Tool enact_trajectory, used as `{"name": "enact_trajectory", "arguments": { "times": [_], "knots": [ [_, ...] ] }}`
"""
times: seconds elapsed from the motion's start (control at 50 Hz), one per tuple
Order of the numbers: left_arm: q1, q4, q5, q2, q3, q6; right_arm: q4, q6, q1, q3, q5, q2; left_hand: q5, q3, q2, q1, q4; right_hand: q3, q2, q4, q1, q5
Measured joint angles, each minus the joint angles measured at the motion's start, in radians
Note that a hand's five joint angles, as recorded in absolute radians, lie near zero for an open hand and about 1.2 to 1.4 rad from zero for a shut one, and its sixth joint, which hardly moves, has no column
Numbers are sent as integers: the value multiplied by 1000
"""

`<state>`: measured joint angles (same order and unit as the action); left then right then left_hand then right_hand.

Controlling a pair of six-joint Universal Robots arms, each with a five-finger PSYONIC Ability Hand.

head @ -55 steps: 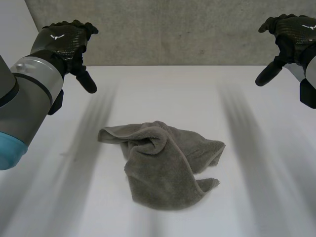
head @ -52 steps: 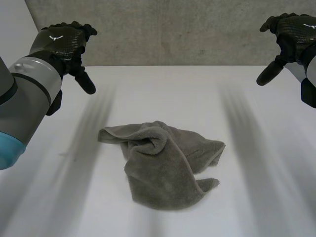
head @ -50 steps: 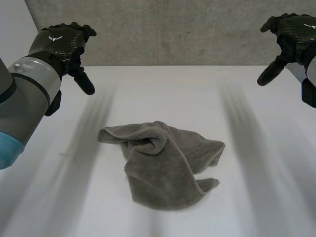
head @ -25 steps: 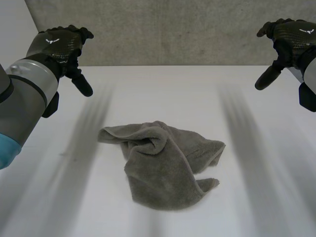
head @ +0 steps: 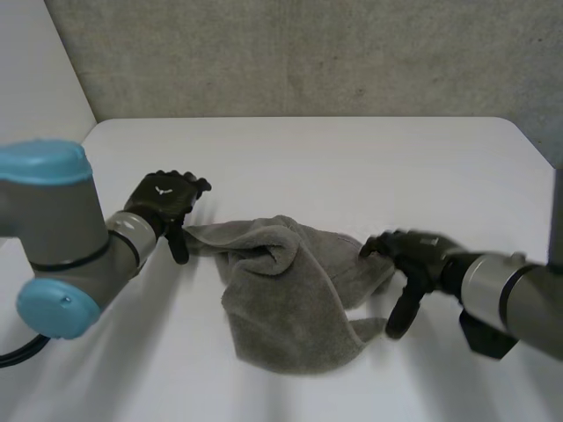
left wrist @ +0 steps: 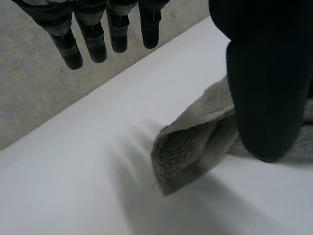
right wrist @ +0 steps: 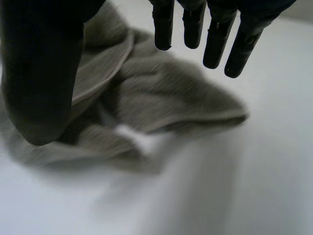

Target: Fold the towel.

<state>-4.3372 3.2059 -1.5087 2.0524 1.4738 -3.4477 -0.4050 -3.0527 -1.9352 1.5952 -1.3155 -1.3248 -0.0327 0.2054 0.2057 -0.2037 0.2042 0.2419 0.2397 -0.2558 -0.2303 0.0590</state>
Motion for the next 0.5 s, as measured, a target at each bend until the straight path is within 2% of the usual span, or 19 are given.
{"name": "enact_trajectory", "arguments": {
  "times": [0.1, 0.18, 0.34, 0.5],
  "knots": [
    [0, 154, -1, 48, 36, -67, 44, -60, -38, 63, 14, 40, -39, 39, 41, -42, 39, 0, 0, 0, 0, 0],
    [2, 226, 0, 86, 45, -93, 72, -83, -64, 91, 13, 61, -78, 77, 78, -79, 78, 0, 0, 0, 0, 0],
    [4, 254, 3, 141, 37, -100, 129, -87, -94, 132, 4, 74, -147, 148, 147, -149, 148, 8, 10, -3, -22, 13],
    [5, 251, 9, 186, 20, -97, 187, -86, -105, 158, -6, 94, -302, 303, 303, -305, 304, 230, 232, -216, -239, 250]
  ]
}}
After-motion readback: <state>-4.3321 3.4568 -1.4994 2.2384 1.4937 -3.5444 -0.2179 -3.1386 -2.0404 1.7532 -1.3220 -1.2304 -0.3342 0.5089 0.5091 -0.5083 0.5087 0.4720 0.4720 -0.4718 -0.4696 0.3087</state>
